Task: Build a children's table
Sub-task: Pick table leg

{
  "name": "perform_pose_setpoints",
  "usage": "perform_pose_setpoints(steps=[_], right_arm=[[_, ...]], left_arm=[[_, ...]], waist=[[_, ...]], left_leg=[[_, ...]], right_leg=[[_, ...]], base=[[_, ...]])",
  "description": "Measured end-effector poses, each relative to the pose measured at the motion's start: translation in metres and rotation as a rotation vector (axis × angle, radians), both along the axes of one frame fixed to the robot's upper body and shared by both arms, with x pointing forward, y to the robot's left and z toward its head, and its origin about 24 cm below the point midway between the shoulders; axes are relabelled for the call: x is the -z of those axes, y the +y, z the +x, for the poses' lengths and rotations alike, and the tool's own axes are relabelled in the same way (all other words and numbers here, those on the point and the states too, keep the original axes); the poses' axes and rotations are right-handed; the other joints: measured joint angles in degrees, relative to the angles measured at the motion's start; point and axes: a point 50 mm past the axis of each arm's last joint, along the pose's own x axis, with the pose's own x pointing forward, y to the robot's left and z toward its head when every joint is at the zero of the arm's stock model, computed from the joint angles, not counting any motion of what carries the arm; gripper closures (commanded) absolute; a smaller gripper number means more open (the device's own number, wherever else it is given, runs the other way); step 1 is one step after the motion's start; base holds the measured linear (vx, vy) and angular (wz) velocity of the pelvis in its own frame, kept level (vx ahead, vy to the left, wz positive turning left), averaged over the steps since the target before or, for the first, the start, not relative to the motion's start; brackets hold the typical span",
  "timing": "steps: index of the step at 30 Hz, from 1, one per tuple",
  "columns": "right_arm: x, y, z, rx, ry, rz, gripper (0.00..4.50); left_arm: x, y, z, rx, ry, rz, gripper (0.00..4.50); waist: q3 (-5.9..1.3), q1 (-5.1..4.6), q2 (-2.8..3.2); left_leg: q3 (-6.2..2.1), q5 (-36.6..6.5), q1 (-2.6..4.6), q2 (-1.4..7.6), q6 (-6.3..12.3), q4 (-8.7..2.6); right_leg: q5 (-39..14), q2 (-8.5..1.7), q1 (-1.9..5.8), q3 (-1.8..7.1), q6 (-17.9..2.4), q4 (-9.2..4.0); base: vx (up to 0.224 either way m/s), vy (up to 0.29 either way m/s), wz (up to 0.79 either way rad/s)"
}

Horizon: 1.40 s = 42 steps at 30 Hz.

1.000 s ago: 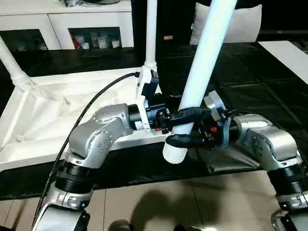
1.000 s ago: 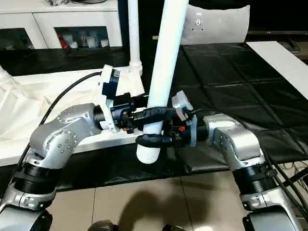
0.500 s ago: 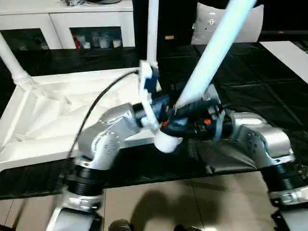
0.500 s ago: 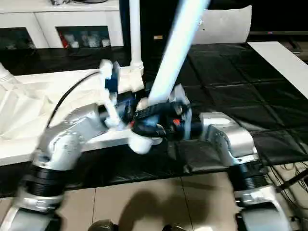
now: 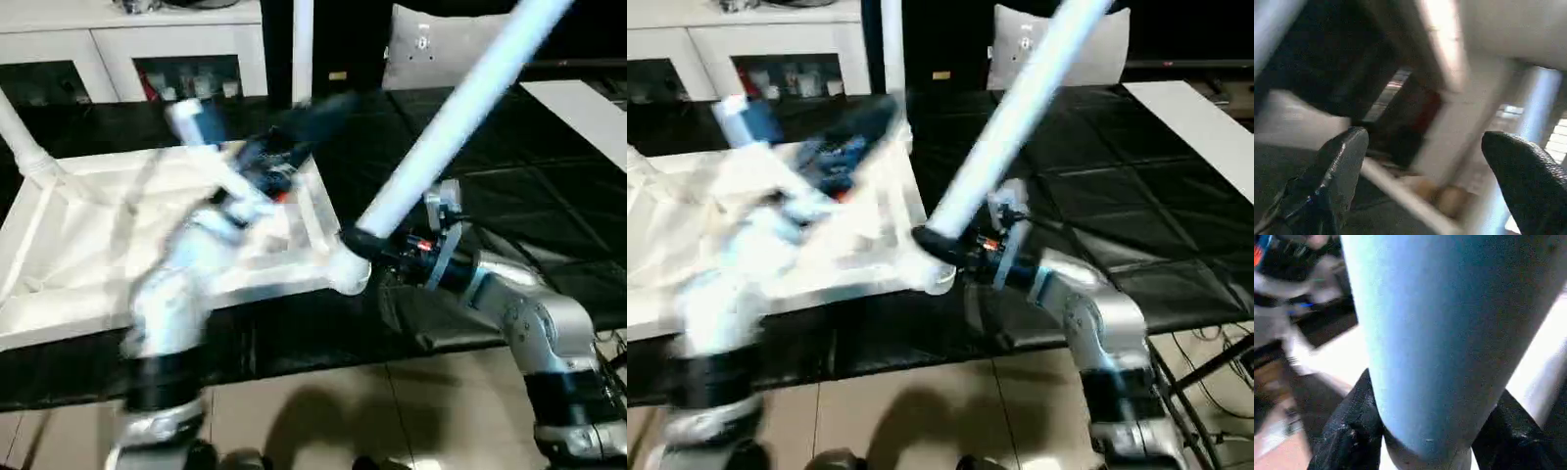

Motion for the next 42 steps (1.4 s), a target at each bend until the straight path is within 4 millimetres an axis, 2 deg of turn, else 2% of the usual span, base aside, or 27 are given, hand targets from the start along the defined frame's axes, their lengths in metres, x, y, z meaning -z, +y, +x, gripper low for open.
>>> perform_pose_setpoints(steps=[1, 3, 5, 7, 9, 14, 17, 21, 30, 33, 42], right_arm=[[0.001, -0.002, 0.0, 0.027, 0.007, 0.001, 2.6], [0.004, -0.001, 0.003, 0.14, 0.01, -0.061, 2.6], [0.009, -0.01, 0.007, 0.269, 0.009, -0.178, 2.6], [0.014, -0.014, 0.009, 0.358, 0.015, -0.241, 2.6], [0.018, -0.013, 0.008, 0.427, 0.051, -0.225, 2.6], [0.015, -0.009, 0.002, 0.506, 0.099, -0.248, 2.6], [0.01, -0.013, -0.001, 0.556, 0.036, -0.262, 2.6], [0.006, -0.014, -0.007, 0.558, 0.07, -0.164, 2.6], [0.003, -0.022, -0.012, 0.626, 0.014, -0.193, 2.6], [0.0, -0.022, -0.01, 0.676, -0.047, -0.222, 2.6], [0.009, -0.014, -0.015, 0.649, 0.017, -0.187, 2.6]], left_arm=[[0.003, 0.005, -0.001, -0.035, 0.015, 0.028, 0.23], [0.017, 0.018, -0.004, -0.193, 0.064, 0.253, 0.23], [0.041, 0.028, -0.009, -0.303, 0.158, 0.449, 0.23], [0.056, 0.035, -0.015, -0.38, 0.23, 0.476, 0.23], [0.066, 0.037, -0.023, -0.451, 0.298, 0.496, 0.23], [0.075, 0.047, -0.031, -0.604, 0.326, 0.62, 0.23], [0.083, 0.049, -0.037, -0.635, 0.333, 0.639, 0.23], [0.079, 0.049, -0.038, -0.655, 0.292, 0.616, 0.23], [0.075, 0.048, -0.038, -0.674, 0.255, 0.607, 0.23], [0.075, 0.046, -0.038, -0.672, 0.254, 0.592, 0.23], [0.075, 0.044, -0.038, -0.666, 0.256, 0.577, 0.23]], waist=[[0.0, -0.04, 0.0], [0.0, -0.47, 0.05], [0.07, -1.16, 0.17], [0.09, -1.52, 0.16], [0.12, -1.67, 0.11], [0.21, -2.48, -0.02], [0.29, -2.94, -0.16], [0.41, -3.51, -0.19], [0.47, -4.62, -0.23], [0.47, -4.61, -0.24], [0.49, -4.48, -0.24]], left_leg=[[-0.04, 0.0, -0.03, 0.0, 0.0, 0.0], [-0.06, 0.0, -0.01, 0.0, 0.01, -0.07], [-0.09, -0.1, -0.03, -0.04, -0.14, -0.07], [-0.14, -0.2, -0.04, -0.05, -0.28, -0.1], [-0.16, -0.2, 0.01, -0.05, -0.27, -0.11], [-0.18, -0.2, -0.01, -0.08, -0.26, -0.17], [-0.19, -0.2, -0.02, -0.08, -0.26, -0.18], [-0.2, -0.2, -0.01, -0.09, -0.26, -0.18], [-0.24, -0.2, -0.01, -0.11, -0.26, -0.18], [-0.24, -0.2, -0.02, -0.11, -0.25, -0.19], [-0.26, -0.3, -0.04, -0.12, -0.18, -0.2]], right_leg=[[0.0, 0.01, 0.0, -0.02, 0.0, -0.07], [0.1, 0.03, 0.06, -0.02, 0.1, -0.18], [0.1, 0.03, 0.07, -0.01, 0.2, -0.24], [0.2, 0.07, 0.12, -0.05, 0.2, -0.49], [0.2, 0.07, 0.16, -0.08, 0.3, -0.62], [0.2, 0.08, 0.27, -0.07, 0.3, -0.68], [0.2, 0.08, 0.29, -0.07, 0.3, -0.8], [0.2, 0.08, 0.33, -0.08, 0.4, -0.86], [0.3, 0.08, 0.43, -0.12, 0.4, -1.03], [0.3, 0.08, 0.43, -0.12, 0.5, -1.03], [0.3, 0.07, 0.42, -0.09, 0.5, -1.04]], base=[[0.0, 0.0, 0.0], [0.0, 0.0, 0.0], [0.0, 0.0, 0.0], [0.0, 0.0, 0.0], [0.0, 0.0, 0.0], [0.0, 0.0, 0.0], [0.0, 0.0, 0.0], [0.0, 0.0, 0.0], [0.0, 0.0, 0.0], [0.0, 0.0, 0.0], [0.0, 0.0, 0.0]])
